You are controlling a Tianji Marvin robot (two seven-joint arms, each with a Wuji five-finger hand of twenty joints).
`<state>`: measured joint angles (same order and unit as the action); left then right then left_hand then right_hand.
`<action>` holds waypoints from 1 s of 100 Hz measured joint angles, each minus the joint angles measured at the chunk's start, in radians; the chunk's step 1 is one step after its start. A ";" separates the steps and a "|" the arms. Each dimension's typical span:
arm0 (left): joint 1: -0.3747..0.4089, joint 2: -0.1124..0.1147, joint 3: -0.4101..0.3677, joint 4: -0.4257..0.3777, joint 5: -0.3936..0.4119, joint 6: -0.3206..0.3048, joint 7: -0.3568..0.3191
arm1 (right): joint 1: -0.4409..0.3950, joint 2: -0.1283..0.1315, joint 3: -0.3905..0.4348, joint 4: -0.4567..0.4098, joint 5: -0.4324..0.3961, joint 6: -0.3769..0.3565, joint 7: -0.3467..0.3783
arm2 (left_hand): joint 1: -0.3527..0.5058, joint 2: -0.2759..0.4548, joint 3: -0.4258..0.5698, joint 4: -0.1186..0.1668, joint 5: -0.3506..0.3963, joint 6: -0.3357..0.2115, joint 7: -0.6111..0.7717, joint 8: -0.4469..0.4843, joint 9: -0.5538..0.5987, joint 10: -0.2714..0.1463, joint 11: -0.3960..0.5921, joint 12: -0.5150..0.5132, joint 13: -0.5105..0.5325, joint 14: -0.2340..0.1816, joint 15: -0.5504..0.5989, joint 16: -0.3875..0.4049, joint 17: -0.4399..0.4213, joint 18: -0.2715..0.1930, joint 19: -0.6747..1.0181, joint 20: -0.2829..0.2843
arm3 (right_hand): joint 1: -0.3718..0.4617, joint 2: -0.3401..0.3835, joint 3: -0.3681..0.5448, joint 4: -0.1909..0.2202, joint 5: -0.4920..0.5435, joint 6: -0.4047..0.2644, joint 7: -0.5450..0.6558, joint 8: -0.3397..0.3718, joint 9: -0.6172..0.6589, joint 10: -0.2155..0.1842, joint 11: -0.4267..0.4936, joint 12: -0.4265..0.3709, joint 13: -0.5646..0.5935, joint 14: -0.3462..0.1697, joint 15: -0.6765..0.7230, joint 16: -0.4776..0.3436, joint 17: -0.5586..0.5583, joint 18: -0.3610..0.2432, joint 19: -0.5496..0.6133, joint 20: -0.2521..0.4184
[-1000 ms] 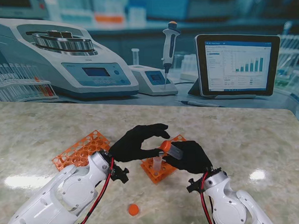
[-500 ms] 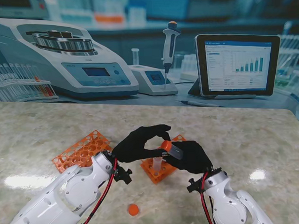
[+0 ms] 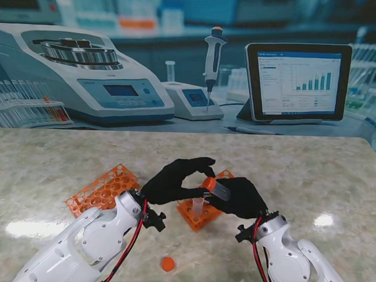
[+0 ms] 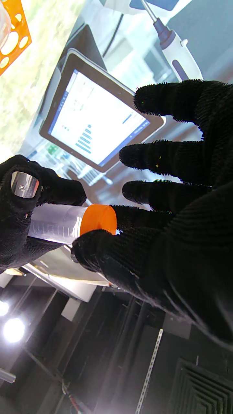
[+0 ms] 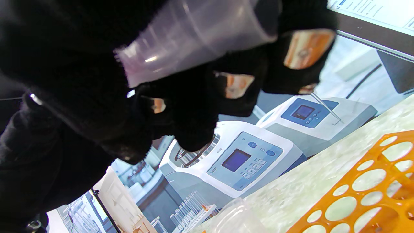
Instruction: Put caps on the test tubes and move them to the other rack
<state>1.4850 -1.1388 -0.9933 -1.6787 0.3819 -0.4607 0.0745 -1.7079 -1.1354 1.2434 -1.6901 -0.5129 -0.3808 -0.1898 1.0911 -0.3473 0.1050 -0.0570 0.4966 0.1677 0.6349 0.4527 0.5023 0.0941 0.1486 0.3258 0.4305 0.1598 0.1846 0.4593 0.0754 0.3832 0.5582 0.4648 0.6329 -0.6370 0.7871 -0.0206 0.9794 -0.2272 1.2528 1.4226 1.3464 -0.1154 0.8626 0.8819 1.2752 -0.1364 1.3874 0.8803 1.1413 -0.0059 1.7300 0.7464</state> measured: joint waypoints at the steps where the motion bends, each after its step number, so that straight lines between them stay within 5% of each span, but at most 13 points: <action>1: 0.000 0.000 0.000 0.000 0.001 -0.001 0.000 | 0.000 0.000 0.000 0.000 0.000 0.000 0.000 | 0.001 -0.005 0.008 0.000 0.002 -0.001 -0.008 -0.005 0.000 0.000 0.000 0.000 0.000 0.000 0.000 0.000 0.000 0.000 0.000 0.000 | 0.000 0.000 0.000 0.000 0.000 0.000 0.000 0.000 0.000 0.000 0.000 0.000 0.000 0.000 0.000 0.000 0.000 0.000 0.000 0.000; 49: -0.004 0.002 -0.002 0.008 0.033 -0.025 0.004 | 0.000 0.000 0.001 0.002 0.001 0.001 0.000 | 0.029 -0.090 0.235 -0.013 0.041 -0.202 -0.165 -0.003 0.000 0.012 -0.012 -0.004 0.000 0.000 0.000 -0.002 0.000 0.000 0.000 0.000 | 0.000 0.000 0.000 0.000 0.000 0.004 0.000 0.000 0.000 0.000 0.000 0.000 0.000 0.000 0.000 0.000 0.000 0.000 0.000 0.000; 63: 0.003 0.004 -0.013 0.005 0.042 -0.034 -0.007 | 0.000 0.000 0.000 0.001 0.000 0.000 0.000 | 0.082 -0.080 0.314 -0.010 0.052 -0.330 -0.165 0.004 0.000 0.012 -0.012 -0.004 0.000 0.000 0.001 -0.011 0.000 0.001 0.000 0.000 | 0.000 0.000 0.000 0.000 0.000 0.004 0.000 0.000 0.000 0.000 0.000 0.000 0.000 0.000 0.000 0.000 0.000 0.000 0.000 0.002; 100: 0.017 0.012 -0.024 -0.008 0.022 -0.050 -0.026 | 0.000 0.000 -0.002 -0.001 -0.001 -0.002 0.001 | 0.105 -0.033 0.344 -0.008 0.065 -0.361 -0.160 -0.038 0.000 0.000 -0.012 -0.006 0.000 0.001 -0.006 -0.013 -0.010 0.001 0.000 0.000 | 0.000 0.000 0.000 0.000 0.000 -0.003 0.001 0.000 0.000 0.000 0.000 0.000 0.000 0.000 0.000 0.001 0.000 0.000 0.000 0.000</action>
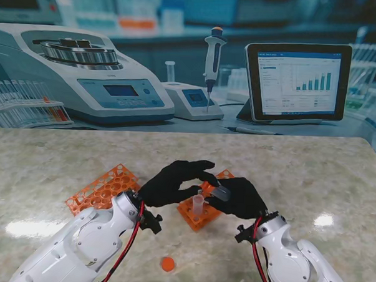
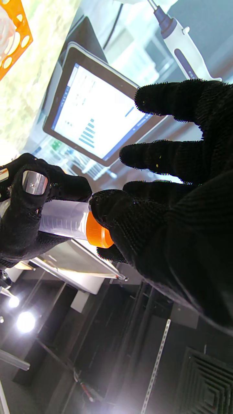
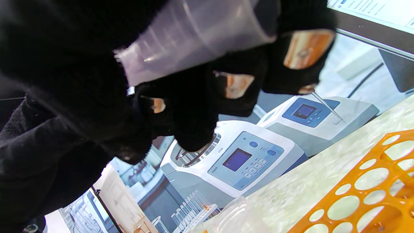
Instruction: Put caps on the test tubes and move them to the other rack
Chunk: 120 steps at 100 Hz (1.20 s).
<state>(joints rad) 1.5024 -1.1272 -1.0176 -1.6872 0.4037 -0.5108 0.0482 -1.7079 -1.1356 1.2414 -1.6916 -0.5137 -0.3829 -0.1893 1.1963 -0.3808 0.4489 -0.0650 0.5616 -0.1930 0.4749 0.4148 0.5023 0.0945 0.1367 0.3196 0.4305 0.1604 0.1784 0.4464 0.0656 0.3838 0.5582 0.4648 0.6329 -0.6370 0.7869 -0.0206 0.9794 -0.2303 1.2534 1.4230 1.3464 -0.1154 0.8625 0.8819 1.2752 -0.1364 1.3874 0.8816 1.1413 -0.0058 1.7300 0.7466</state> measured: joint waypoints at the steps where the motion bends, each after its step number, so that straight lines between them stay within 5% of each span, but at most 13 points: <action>1: 0.001 0.000 0.000 -0.001 -0.002 0.000 0.000 | 0.000 0.000 0.000 0.000 0.000 0.000 0.000 | 0.000 0.002 0.000 0.002 0.000 0.000 0.000 -0.002 0.000 0.000 0.000 0.000 0.000 0.000 -0.001 0.000 0.000 0.000 0.000 0.000 | 0.000 0.000 0.000 0.000 0.000 -0.001 0.000 0.000 0.000 0.000 0.000 0.000 0.000 0.000 0.000 0.000 0.000 0.000 0.000 0.000; 37: 0.025 0.000 -0.018 -0.032 -0.031 -0.007 -0.003 | 0.000 0.000 0.001 -0.002 0.000 0.000 0.000 | -0.001 0.160 -0.233 0.013 0.033 0.068 -0.025 -0.047 0.000 -0.001 0.000 0.000 0.000 0.001 -0.004 -0.001 -0.011 0.000 -0.003 0.000 | 0.000 0.000 0.000 0.000 0.000 -0.001 0.001 0.001 0.000 0.000 0.000 0.000 0.000 0.000 0.000 0.000 0.000 0.000 0.000 -0.001; 47: 0.030 0.000 -0.023 -0.040 -0.031 -0.006 -0.002 | 0.000 0.000 0.001 -0.002 0.000 0.000 0.000 | -0.016 0.160 -0.293 0.011 0.024 0.172 -0.073 -0.061 -0.003 -0.001 0.000 0.000 0.000 0.001 -0.005 -0.001 -0.011 0.000 -0.004 0.000 | 0.000 0.000 0.000 0.000 0.000 -0.001 0.001 0.001 0.000 0.000 0.000 0.000 0.000 0.000 0.000 0.000 0.000 0.000 0.000 -0.001; 53: 0.031 0.000 -0.024 -0.043 -0.028 -0.002 0.001 | 0.000 0.000 0.001 -0.002 0.000 0.000 0.000 | -0.043 0.162 -0.304 0.033 0.023 0.232 -0.102 -0.064 -0.006 -0.001 0.000 0.000 0.000 0.001 -0.005 -0.001 -0.011 0.000 -0.005 0.000 | 0.000 0.000 0.000 0.000 0.000 -0.001 0.001 0.001 0.000 0.000 0.000 0.000 0.000 0.000 0.000 0.000 0.000 0.000 0.000 -0.001; 73: 0.028 -0.001 -0.021 -0.044 -0.019 0.017 0.008 | 0.000 0.000 0.000 -0.002 0.000 0.000 0.000 | -0.132 0.146 -0.356 0.040 0.012 0.322 -0.153 -0.073 -0.032 -0.001 -0.002 0.000 -0.002 0.001 -0.005 -0.001 -0.011 0.000 -0.009 0.000 | 0.000 0.000 0.000 0.000 0.000 -0.001 0.001 0.001 0.000 0.000 0.000 0.000 0.000 0.000 0.000 0.000 0.000 0.000 0.000 -0.001; 92: 0.008 -0.001 -0.003 -0.032 -0.012 0.039 0.011 | 0.001 0.000 0.000 -0.002 0.000 0.000 0.001 | -0.184 0.096 -0.352 0.041 -0.021 0.337 -0.155 -0.049 -0.044 -0.001 -0.007 0.000 -0.003 0.000 -0.005 -0.001 -0.011 -0.001 -0.014 0.000 | 0.000 0.000 0.000 0.000 0.000 -0.001 0.001 0.001 0.000 0.000 0.000 0.000 0.000 0.000 0.000 0.000 0.000 0.000 0.000 -0.001; 102: -0.003 -0.002 0.005 -0.023 -0.008 0.050 0.011 | 0.001 0.000 0.000 -0.002 0.000 0.000 0.001 | -0.270 0.044 -0.232 0.038 -0.027 0.348 -0.155 0.002 -0.044 -0.001 -0.003 0.000 -0.003 0.000 -0.005 -0.001 -0.011 -0.001 -0.014 0.000 | 0.000 0.000 0.000 0.000 0.000 -0.001 0.001 0.001 0.000 0.000 0.000 0.000 0.000 0.000 0.000 0.000 0.000 0.000 0.000 -0.001; 120: -0.019 -0.003 0.018 -0.006 -0.005 0.067 0.010 | 0.001 0.000 0.000 -0.002 0.000 0.000 0.001 | -0.291 0.029 -0.211 0.037 -0.037 0.348 -0.155 0.023 -0.044 -0.001 -0.003 0.000 -0.003 0.000 -0.005 -0.001 -0.011 -0.001 -0.014 0.000 | 0.000 0.000 0.000 0.000 0.000 -0.001 0.001 0.001 0.000 0.000 0.000 0.000 0.000 0.000 0.000 0.000 0.000 0.000 0.000 -0.001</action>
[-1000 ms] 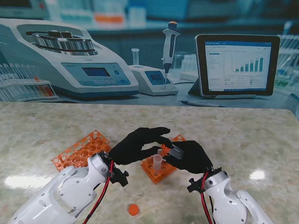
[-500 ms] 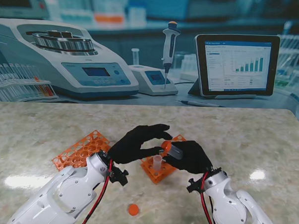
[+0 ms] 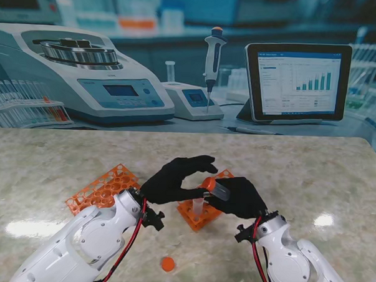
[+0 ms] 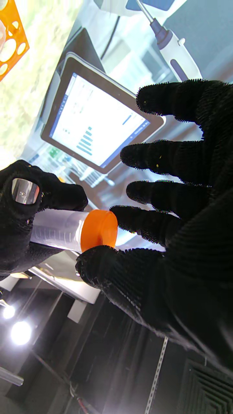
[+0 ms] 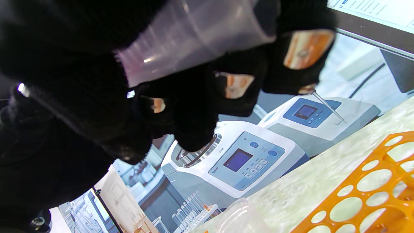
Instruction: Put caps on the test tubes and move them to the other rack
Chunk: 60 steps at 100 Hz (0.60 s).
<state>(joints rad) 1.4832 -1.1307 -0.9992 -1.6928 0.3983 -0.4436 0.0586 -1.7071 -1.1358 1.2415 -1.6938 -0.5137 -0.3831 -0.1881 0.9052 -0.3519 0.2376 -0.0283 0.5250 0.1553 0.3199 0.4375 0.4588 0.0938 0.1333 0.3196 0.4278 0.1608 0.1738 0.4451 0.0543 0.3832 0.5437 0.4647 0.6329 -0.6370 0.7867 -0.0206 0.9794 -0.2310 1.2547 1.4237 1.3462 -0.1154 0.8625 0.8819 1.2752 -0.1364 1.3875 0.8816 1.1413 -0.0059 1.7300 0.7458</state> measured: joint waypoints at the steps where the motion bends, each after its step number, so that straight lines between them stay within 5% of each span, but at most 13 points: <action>1: -0.001 0.000 0.001 0.001 0.000 0.001 0.000 | 0.000 0.000 0.000 0.000 0.000 0.000 0.000 | -0.001 0.000 0.000 -0.001 0.000 0.000 0.002 0.002 0.000 0.000 0.000 0.000 0.000 0.000 0.000 0.000 0.000 0.000 0.000 0.000 | 0.000 0.000 0.000 0.000 0.000 0.000 0.000 0.000 0.000 0.000 0.000 0.000 0.000 0.000 0.000 0.000 0.000 0.000 0.000 0.000; 29: -0.010 -0.004 0.013 0.012 -0.006 0.007 0.007 | -0.002 0.000 0.002 -0.001 0.000 0.002 -0.001 | 0.027 0.034 -0.053 -0.004 -0.015 0.000 0.220 0.155 0.000 0.001 0.000 0.000 0.000 0.000 0.000 0.009 0.000 0.000 0.000 0.000 | 0.000 0.000 0.000 0.000 0.000 0.000 0.000 0.000 0.000 0.000 0.000 0.000 0.000 0.000 0.000 0.000 0.000 0.000 0.000 0.000; 46: -0.011 -0.006 0.019 0.014 -0.013 0.010 0.016 | -0.002 0.001 0.003 -0.001 0.000 0.003 -0.002 | 0.143 0.074 -0.239 -0.006 -0.037 0.005 0.326 0.118 0.017 0.002 0.005 0.005 0.003 0.000 0.000 0.014 0.006 0.000 0.000 0.000 | 0.000 0.000 0.000 0.000 0.000 0.000 0.000 0.000 0.000 0.000 0.000 0.000 0.000 0.000 0.000 0.000 0.000 0.000 0.000 0.000; 60: -0.012 -0.009 0.022 0.015 -0.015 0.009 0.023 | -0.002 0.001 0.004 0.000 0.000 0.003 -0.003 | 0.163 0.075 -0.255 -0.007 -0.037 0.013 0.340 0.084 0.031 0.003 0.005 0.006 0.003 0.000 0.010 0.018 0.010 0.000 0.000 0.000 | 0.000 0.000 0.000 0.000 0.000 0.000 0.000 0.000 0.000 0.000 0.000 0.000 0.000 0.000 0.000 0.000 0.000 0.000 0.000 -0.001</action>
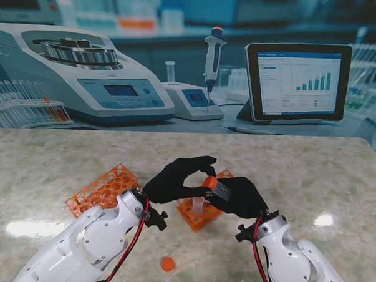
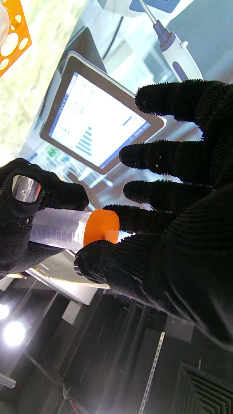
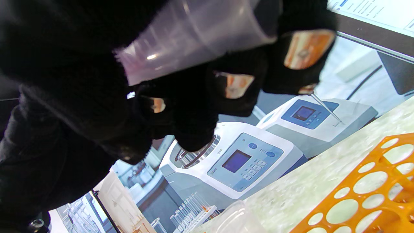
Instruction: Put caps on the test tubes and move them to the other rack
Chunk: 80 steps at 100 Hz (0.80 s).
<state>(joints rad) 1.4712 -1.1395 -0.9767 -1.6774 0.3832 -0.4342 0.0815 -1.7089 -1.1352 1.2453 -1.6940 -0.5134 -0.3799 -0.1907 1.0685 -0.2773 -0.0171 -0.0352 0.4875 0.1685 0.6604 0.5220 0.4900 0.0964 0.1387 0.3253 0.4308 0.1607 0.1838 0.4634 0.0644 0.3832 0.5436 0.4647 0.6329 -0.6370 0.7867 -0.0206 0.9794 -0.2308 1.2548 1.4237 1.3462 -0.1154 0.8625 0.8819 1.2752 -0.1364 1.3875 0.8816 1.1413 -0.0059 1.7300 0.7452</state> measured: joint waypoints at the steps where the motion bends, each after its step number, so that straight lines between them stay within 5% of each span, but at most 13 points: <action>1: 0.000 0.000 0.000 0.000 0.000 0.000 0.000 | 0.000 0.000 0.000 0.000 0.000 0.000 0.000 | 0.004 0.000 -0.001 0.000 0.000 0.001 0.000 -0.002 0.000 0.000 0.000 0.000 0.000 0.000 0.000 0.000 0.000 0.000 0.000 0.000 | 0.000 0.000 0.000 0.000 0.000 0.000 0.000 0.000 0.000 0.000 0.000 0.000 0.000 0.000 0.000 0.000 0.000 0.000 0.000 0.000; 17: -0.001 0.000 -0.001 0.002 0.007 -0.005 0.000 | 0.000 0.000 0.000 0.001 0.000 0.000 0.000 | 0.006 -0.007 0.016 -0.001 0.000 0.002 0.000 -0.038 0.000 0.000 0.000 0.000 0.000 0.000 0.001 0.004 0.000 0.000 0.000 0.000 | 0.000 0.000 0.000 0.000 0.000 0.000 0.000 0.000 0.000 0.000 0.000 0.000 0.000 0.000 0.000 0.000 0.000 0.000 0.000 0.000; 43: -0.004 0.000 -0.005 0.003 0.059 -0.028 0.012 | -0.001 0.001 0.000 0.004 -0.001 0.000 0.001 | 0.006 -0.097 0.195 -0.079 0.078 0.024 -0.131 -0.086 0.000 0.000 0.000 0.000 0.000 0.000 0.001 0.004 0.000 0.000 0.000 0.000 | 0.000 0.000 0.000 0.000 0.000 0.009 -0.001 0.000 0.000 0.000 0.000 0.000 0.000 0.000 0.000 0.000 0.001 0.001 0.000 0.003; 62: -0.003 0.001 -0.006 0.002 0.067 -0.040 0.012 | -0.001 0.001 0.001 0.005 -0.001 0.000 0.001 | 0.006 -0.134 0.311 -0.087 0.111 0.024 -0.227 -0.114 0.001 0.000 -0.001 0.000 0.000 0.000 0.001 -0.005 0.000 0.000 0.000 0.000 | 0.000 0.000 0.000 0.000 0.000 0.021 -0.008 0.000 0.000 0.000 0.000 0.000 0.000 0.000 0.000 0.000 0.002 0.001 0.000 0.004; 80: 0.002 0.005 -0.015 -0.005 0.073 -0.047 -0.006 | -0.001 0.000 0.000 0.004 -0.001 0.000 0.001 | 0.006 -0.138 0.357 -0.087 0.112 -0.056 -0.283 -0.149 0.001 0.000 -0.004 -0.005 0.000 0.000 -0.010 -0.016 -0.005 0.000 0.000 0.000 | 0.000 0.000 0.000 0.000 0.000 0.023 -0.014 0.000 0.000 0.000 0.000 0.000 0.000 0.000 0.000 0.000 0.002 0.001 0.001 0.004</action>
<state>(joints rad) 1.4733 -1.1343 -0.9921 -1.6821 0.4557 -0.4808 0.0759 -1.7100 -1.1348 1.2458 -1.6897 -0.5148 -0.3799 -0.1899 1.0747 -0.4153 0.3400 -0.1227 0.5996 0.1126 0.3773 0.3735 0.4907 0.0964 0.1350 0.3200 0.4309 0.1607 0.1743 0.4470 0.0599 0.3832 0.5435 0.4647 0.6330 -0.6370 0.7867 -0.0206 0.9790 -0.2076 1.2409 1.4232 1.3462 -0.1154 0.8625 0.8819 1.2752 -0.1364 1.3875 0.8817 1.1436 -0.0052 1.7306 0.7488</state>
